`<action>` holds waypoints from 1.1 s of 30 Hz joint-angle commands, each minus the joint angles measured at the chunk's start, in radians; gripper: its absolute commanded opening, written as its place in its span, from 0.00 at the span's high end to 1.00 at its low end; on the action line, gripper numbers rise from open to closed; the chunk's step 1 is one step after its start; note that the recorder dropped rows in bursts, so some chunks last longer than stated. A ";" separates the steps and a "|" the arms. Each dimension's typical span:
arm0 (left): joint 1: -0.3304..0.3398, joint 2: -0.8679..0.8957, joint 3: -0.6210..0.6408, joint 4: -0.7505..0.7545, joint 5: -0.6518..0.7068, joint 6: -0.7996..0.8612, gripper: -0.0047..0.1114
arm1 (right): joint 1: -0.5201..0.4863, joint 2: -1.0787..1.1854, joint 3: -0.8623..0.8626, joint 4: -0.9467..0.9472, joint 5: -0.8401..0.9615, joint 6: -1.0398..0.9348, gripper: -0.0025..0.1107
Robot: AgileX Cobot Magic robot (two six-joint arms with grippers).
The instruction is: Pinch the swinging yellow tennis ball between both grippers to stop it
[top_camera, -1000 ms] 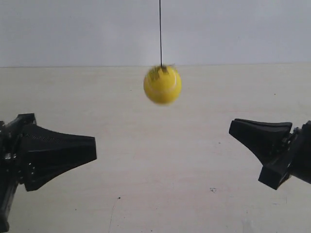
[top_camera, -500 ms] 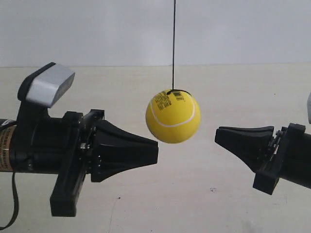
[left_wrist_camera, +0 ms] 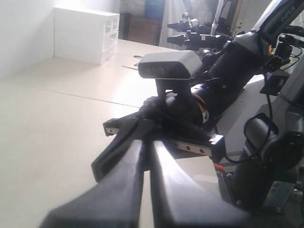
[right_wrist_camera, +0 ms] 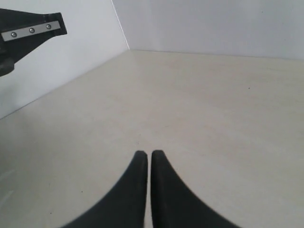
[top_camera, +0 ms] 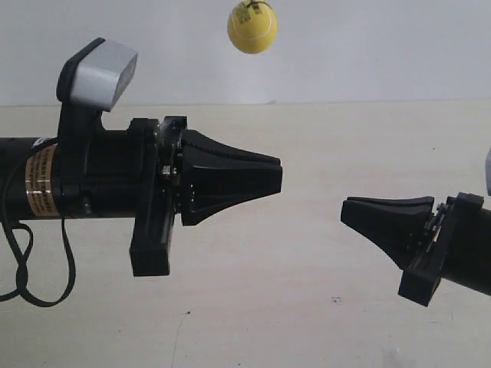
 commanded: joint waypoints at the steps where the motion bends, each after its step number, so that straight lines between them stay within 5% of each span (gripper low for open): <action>1: -0.007 0.000 -0.007 -0.063 0.042 0.061 0.92 | -0.003 0.001 -0.003 0.010 -0.012 -0.015 0.98; 33: -0.007 0.006 -0.068 -0.262 0.272 0.250 0.92 | -0.003 0.001 -0.186 -0.014 -0.012 0.033 0.98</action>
